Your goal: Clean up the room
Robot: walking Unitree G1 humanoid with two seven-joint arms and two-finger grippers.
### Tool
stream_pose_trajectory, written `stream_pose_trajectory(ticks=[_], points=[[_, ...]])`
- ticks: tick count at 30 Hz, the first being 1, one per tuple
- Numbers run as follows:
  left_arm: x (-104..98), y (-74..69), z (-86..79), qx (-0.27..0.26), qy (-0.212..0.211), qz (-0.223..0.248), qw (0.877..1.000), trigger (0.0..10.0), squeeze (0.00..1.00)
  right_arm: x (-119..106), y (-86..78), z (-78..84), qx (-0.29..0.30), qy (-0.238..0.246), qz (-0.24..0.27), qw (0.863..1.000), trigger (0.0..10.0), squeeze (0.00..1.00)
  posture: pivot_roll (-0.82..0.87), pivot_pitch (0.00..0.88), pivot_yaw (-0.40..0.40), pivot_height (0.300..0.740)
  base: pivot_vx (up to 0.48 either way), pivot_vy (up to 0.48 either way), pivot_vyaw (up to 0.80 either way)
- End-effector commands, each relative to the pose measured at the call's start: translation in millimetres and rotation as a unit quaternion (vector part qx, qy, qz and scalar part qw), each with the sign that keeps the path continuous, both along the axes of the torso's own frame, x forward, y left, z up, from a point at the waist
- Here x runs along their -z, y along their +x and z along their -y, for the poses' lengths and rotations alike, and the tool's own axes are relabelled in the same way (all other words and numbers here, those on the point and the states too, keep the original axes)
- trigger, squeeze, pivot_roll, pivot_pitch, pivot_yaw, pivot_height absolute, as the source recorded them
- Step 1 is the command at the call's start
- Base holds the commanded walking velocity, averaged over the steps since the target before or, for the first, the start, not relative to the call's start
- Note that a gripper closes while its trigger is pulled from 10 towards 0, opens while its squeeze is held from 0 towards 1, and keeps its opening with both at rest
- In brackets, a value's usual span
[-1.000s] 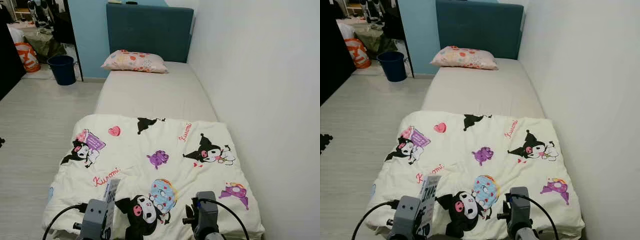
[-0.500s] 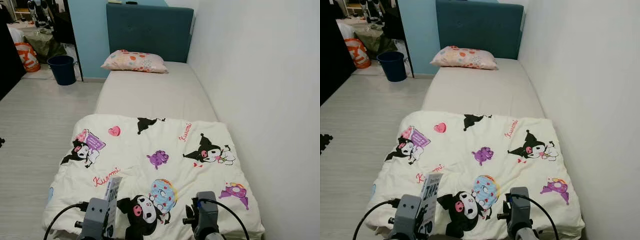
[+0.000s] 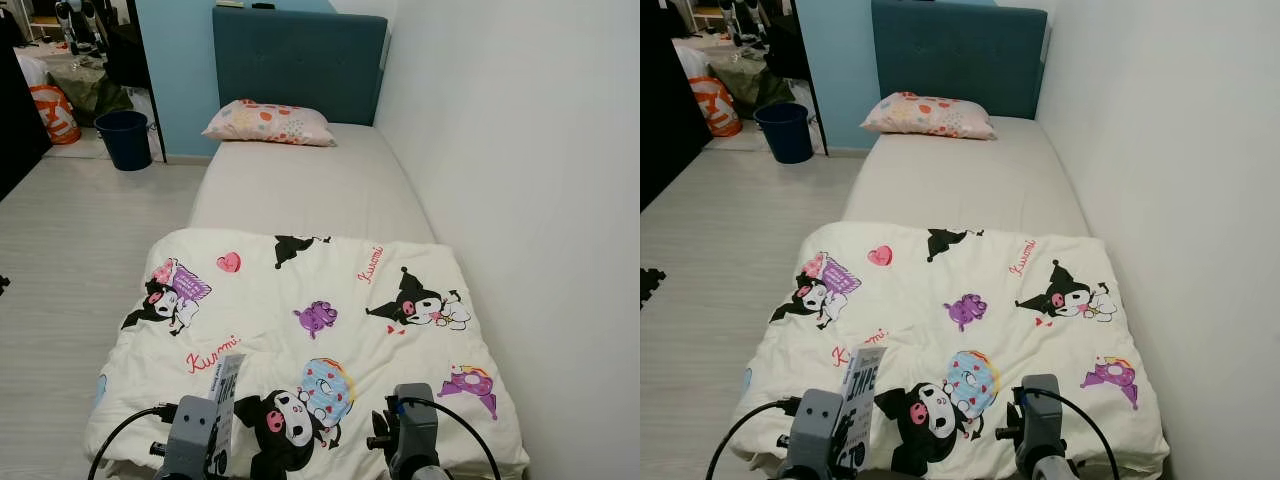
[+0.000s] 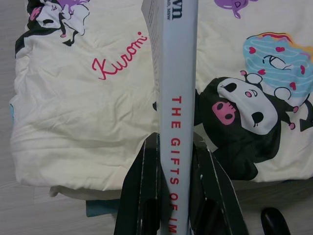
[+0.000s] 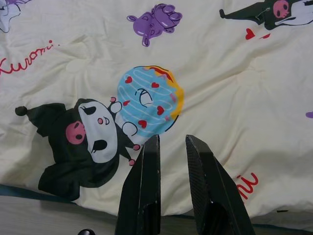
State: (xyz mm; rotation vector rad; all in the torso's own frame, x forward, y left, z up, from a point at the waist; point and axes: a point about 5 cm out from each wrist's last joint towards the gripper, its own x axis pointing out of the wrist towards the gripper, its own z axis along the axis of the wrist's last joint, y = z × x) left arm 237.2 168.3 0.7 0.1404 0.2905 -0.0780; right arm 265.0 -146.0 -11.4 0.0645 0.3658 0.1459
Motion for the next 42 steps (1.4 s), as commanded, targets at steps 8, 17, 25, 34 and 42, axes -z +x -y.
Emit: stream_pose_trajectory(ticks=[8,17,25,34,42], points=[[-0.8,-0.5,2.5,-0.001,-0.004,0.006,1.0,10.0,0.0,5.0,-5.4,2.6,0.002,0.001,-0.011,1.0,10.0,0.0,0.04,0.118,-0.056,0.728,0.0,0.0,0.0],[-1.0,-0.3,0.4,-0.005,-0.001,0.005,1.0,10.0,0.0,4.1,-4.9,3.4,-0.001,-0.001,-0.007,1.0,10.0,0.0,0.04,0.123,-0.055,0.728,0.0,0.0,0.0],[-0.9,-0.7,-1.0,-0.008,0.001,0.005,1.0,10.0,0.0,3.6,-4.7,3.2,0.0,0.002,-0.005,1.0,10.0,0.0,0.04,0.132,-0.056,0.728,0.0,0.0,0.0],[-0.3,-1.8,-0.1,-0.01,0.002,0.003,1.0,10.0,0.0,2.3,-7.1,2.1,-0.005,0.026,0.007,1.0,10.0,0.0,0.04,0.136,-0.056,0.728,0.0,0.0,0.0],[-0.6,-1.5,-0.2,-0.009,0.003,0.004,1.0,10.0,0.0,4.0,-6.2,1.8,-0.008,0.008,-0.006,1.0,10.0,0.0,0.04,0.137,-0.054,0.728,0.0,0.0,0.0]])
